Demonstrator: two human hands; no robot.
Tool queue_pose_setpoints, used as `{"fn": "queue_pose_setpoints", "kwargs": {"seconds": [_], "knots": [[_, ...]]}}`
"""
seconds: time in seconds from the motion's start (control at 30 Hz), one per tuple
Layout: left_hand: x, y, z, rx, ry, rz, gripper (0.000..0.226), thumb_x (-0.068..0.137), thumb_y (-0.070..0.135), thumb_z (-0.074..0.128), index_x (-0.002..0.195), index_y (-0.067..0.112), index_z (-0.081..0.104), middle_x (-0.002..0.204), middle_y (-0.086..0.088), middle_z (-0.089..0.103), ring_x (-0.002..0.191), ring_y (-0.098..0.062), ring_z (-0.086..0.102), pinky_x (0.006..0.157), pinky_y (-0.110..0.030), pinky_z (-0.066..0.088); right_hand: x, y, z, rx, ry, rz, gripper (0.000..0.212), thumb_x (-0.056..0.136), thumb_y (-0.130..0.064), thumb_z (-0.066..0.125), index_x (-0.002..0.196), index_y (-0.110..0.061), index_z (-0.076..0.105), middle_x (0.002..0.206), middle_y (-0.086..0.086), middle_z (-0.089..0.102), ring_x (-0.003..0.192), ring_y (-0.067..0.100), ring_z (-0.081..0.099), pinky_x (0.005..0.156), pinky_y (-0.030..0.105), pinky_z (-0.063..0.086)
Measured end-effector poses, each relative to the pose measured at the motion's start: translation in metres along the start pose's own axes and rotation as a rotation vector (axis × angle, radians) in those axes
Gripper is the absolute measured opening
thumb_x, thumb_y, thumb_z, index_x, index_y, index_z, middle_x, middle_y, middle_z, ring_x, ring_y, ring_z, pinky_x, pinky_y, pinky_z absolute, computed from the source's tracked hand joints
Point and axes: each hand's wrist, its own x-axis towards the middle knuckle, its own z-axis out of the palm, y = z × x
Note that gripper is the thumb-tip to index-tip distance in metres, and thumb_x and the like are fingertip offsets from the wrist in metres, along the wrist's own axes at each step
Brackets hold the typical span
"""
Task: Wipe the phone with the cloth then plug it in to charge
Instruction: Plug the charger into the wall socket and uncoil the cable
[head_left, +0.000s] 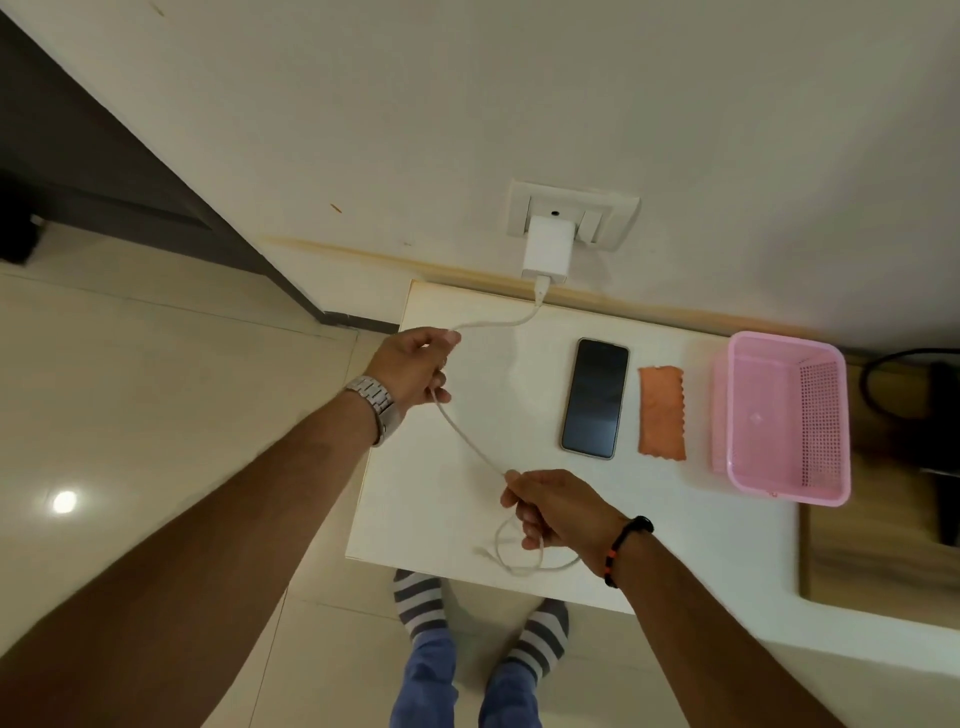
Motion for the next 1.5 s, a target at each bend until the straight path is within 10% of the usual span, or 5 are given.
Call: {"fn": "queue_pose_setpoints", "kwargs": {"seconds": [0.3,0.93,1.2,1.37,1.5], "knots": [[-0.041,-0.032,0.000,-0.047,-0.219,-0.506,0.059,0.089,0.049,0.073,0.118,-0.002,0.065,0.115,-0.021,0.075,0.107,-0.036,0.073,0.089,-0.049,0.061,0.011,-0.045,0.028,0.286,0.084,-0.058,0.031,0.104,-0.034,0.048,0.092,-0.012,0.067,0.056,-0.004,0.042,0.052,0.013,0.042,0.060,0.030,0.050],[0.009,0.011,-0.035,-0.331,0.511,-0.172,0.027,0.102,0.014,0.043,0.099,0.010,0.070,0.058,0.001,0.040,0.035,-0.011,0.034,0.040,-0.019,0.037,-0.002,-0.020,-0.010,0.085,-0.237,-0.124,0.034,0.101,-0.042,0.055,0.091,-0.014,0.072,0.068,0.003,0.059,0.063,0.018,0.060,0.076,0.033,0.057],[-0.022,-0.001,-0.017,-0.325,0.100,-0.394,0.081,0.081,0.061,0.076,0.141,0.018,0.046,0.124,-0.027,0.064,0.110,-0.041,0.069,0.093,-0.059,0.058,0.013,-0.030,0.005,0.303,-0.141,-0.154,0.029,0.100,-0.036,0.058,0.094,-0.012,0.074,0.068,0.004,0.059,0.062,0.020,0.063,0.089,0.046,0.058],[-0.059,-0.017,0.017,-0.116,-0.282,-0.499,0.064,0.094,0.053,0.065,0.121,-0.005,0.063,0.096,-0.014,0.072,0.091,-0.033,0.075,0.098,-0.059,0.056,0.015,-0.041,0.016,0.289,-0.113,-0.150,0.031,0.101,-0.036,0.055,0.095,-0.012,0.073,0.069,0.006,0.060,0.064,0.022,0.064,0.082,0.041,0.061],[-0.066,-0.018,0.030,-0.032,-0.192,-0.352,0.034,0.101,0.033,0.061,0.106,0.003,0.075,0.076,-0.007,0.071,0.073,-0.027,0.071,0.082,-0.047,0.063,0.013,-0.041,0.019,0.269,-0.099,-0.146,0.031,0.104,-0.029,0.053,0.107,-0.005,0.071,0.082,0.011,0.069,0.077,0.027,0.070,0.088,0.044,0.060]]}}
